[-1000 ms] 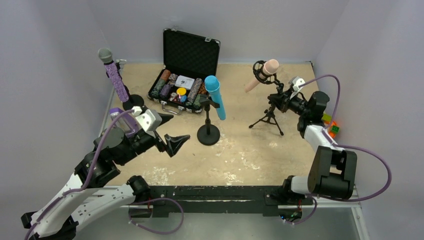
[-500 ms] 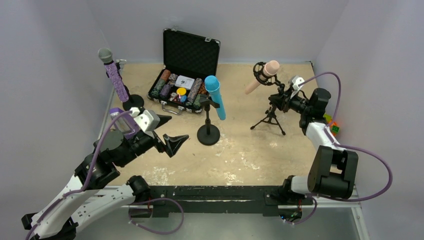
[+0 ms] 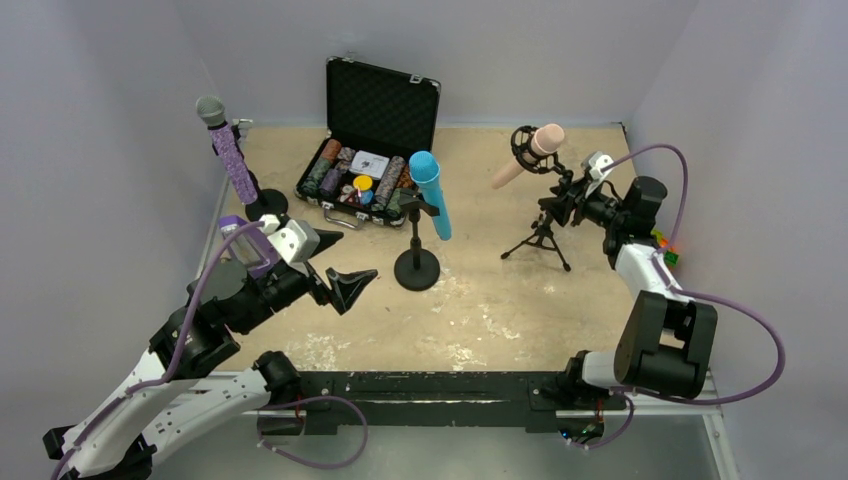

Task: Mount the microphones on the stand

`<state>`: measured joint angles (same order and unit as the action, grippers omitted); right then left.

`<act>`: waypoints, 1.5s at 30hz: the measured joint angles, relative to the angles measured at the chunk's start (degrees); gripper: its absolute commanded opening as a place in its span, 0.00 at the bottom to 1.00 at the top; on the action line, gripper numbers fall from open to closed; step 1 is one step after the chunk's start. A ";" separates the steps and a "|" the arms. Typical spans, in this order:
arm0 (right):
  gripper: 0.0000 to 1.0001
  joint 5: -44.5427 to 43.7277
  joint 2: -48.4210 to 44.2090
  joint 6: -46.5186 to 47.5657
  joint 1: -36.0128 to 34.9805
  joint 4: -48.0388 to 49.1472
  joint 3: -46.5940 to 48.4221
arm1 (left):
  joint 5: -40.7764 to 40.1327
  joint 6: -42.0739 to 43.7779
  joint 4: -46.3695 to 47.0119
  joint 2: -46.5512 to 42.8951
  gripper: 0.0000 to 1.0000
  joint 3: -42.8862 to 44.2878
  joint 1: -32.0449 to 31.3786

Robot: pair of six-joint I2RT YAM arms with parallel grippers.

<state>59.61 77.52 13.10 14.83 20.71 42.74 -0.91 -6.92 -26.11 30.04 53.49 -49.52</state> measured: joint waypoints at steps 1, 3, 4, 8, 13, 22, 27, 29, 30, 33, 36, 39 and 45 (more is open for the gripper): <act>0.55 0.00 -0.02 0.02 0.17 -0.04 0.00 | 0.00 0.00 0.00 0.00 0.99 0.02 0.00; 0.57 0.02 -0.22 -0.11 0.52 -0.20 0.00 | 0.00 0.00 0.00 0.00 0.99 0.02 0.00; 0.58 0.04 -0.46 -0.09 0.70 -0.20 0.00 | 0.00 0.00 0.00 0.00 0.99 0.02 0.00; 0.60 0.17 -2.29 0.00 1.14 -0.20 -0.17 | 0.02 0.00 0.00 0.00 0.99 0.02 0.00; 0.61 0.44 -5.55 0.07 1.84 -0.39 -1.27 | 0.02 0.00 -0.04 -0.02 0.99 0.02 0.00; 0.61 0.44 -13.86 4.35 7.61 -6.67 -4.83 | -0.94 0.00 -0.66 -1.60 1.00 -1.68 0.00; 0.64 -0.57 -21.70 10.05 10.45 -15.45 -6.36 | -5.31 -2.64 -3.58 -0.11 1.00 -4.15 0.04; 0.66 -2.19 -25.73 11.65 11.26 -19.54 -6.40 | -7.67 -4.44 -4.92 2.08 1.00 -4.20 0.59; 0.67 -3.41 -27.80 12.33 11.56 -21.73 -6.36 | -8.37 -5.31 -5.60 3.50 1.00 -4.17 1.33; 0.83 -8.17 -33.14 13.99 12.02 -30.29 -4.70 | -8.46 -7.58 -7.45 8.02 1.00 -4.04 4.90; 0.91 -13.84 -36.48 12.13 12.26 -37.00 -2.01 | -7.54 -8.61 -9.55 11.43 1.00 -2.99 8.13; 0.93 -15.78 -38.32 10.69 12.59 -44.02 1.66 | -6.71 -8.55 -12.81 13.57 0.99 1.57 9.88; 0.94 -15.50 -42.07 5.51 12.61 -52.04 7.23 | -5.68 -7.37 -15.08 11.34 1.00 11.26 10.10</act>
<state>44.12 35.44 18.61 27.44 -31.33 49.98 -6.59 -14.28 -41.19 41.39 64.75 -39.42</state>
